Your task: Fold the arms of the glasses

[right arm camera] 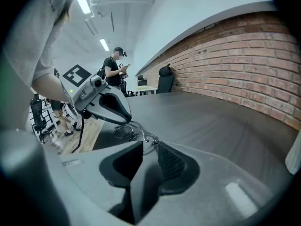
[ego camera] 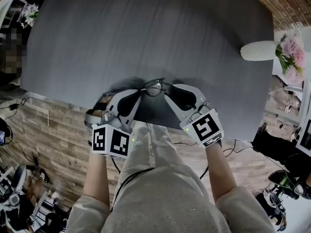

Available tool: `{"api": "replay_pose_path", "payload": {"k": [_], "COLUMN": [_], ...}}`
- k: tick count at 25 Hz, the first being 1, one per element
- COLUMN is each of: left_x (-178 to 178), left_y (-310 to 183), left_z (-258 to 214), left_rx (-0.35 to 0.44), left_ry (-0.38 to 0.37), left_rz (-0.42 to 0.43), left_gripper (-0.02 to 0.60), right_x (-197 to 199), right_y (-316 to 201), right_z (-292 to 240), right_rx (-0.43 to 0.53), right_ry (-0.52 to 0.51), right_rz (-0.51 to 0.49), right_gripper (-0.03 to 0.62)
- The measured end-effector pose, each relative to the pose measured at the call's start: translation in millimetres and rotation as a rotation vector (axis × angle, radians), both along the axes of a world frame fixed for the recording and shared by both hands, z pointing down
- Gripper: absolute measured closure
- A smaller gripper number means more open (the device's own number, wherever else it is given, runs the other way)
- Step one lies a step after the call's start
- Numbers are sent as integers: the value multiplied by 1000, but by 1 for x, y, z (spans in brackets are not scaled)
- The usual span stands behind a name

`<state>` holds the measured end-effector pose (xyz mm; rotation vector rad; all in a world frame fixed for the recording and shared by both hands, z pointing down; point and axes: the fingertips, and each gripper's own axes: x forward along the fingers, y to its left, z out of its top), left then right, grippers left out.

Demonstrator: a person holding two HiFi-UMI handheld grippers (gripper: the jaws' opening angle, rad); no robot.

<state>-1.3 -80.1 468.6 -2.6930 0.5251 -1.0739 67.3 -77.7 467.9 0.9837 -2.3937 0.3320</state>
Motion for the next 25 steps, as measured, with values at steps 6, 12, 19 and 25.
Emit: {"api": "replay_pose_path", "payload": {"k": [6,12,19,25], "left_x": [1,2,5,5], "left_y": [-1,-1,-2,-1], "left_z": [10,13,10,4], "left_rx": [15,30,67,29], "left_ry": [-28,-54,-90,9], "left_rz": [3,4,13,-44], "left_gripper": [566,566,566,565], "right_x": [-3,-2,-3,-3], "right_y": [6,9,14,16], "right_z": [2,-1,-2,-2], "right_rx": [-3,-2,-3,-1], "right_ry": [-10,-20,-24,-30], "right_rz": [3,14,19,26], "right_gripper": [493,493,493,493]}}
